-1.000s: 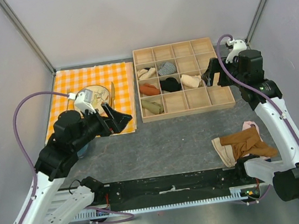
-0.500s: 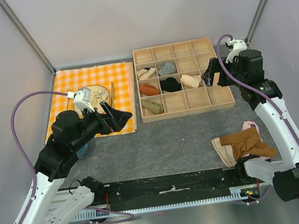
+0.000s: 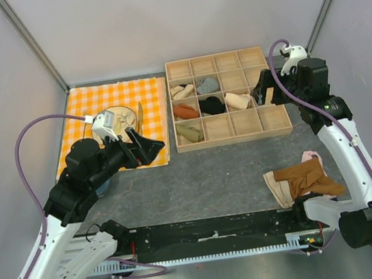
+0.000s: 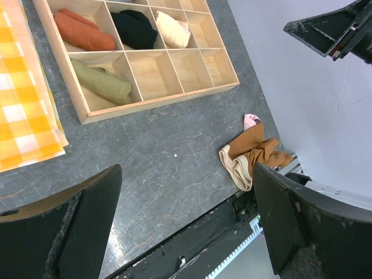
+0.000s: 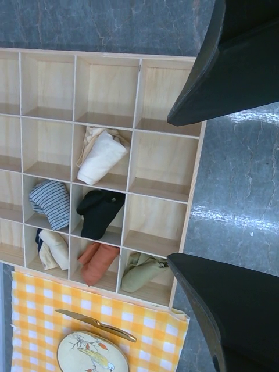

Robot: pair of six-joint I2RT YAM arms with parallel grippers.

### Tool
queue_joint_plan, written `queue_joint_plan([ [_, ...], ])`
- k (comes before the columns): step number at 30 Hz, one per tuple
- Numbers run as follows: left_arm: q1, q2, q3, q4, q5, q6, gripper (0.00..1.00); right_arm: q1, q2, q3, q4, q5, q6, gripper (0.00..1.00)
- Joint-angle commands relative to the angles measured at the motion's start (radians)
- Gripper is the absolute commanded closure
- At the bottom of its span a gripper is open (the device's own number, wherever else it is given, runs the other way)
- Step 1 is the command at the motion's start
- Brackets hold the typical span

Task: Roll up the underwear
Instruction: Reset both arms

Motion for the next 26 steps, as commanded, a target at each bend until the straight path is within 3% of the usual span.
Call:
queue_joint_plan([
  [1,0.006,-0.028,-0.023,0.051,0.006,0.016,0.02,-0.002,0.014,0.062,-0.007,0.001,-0.026,0.02],
  [26,0.006,-0.020,0.000,0.004,0.030,0.040,0.02,-0.002,-0.016,0.036,-0.029,0.052,-0.034,0.02],
])
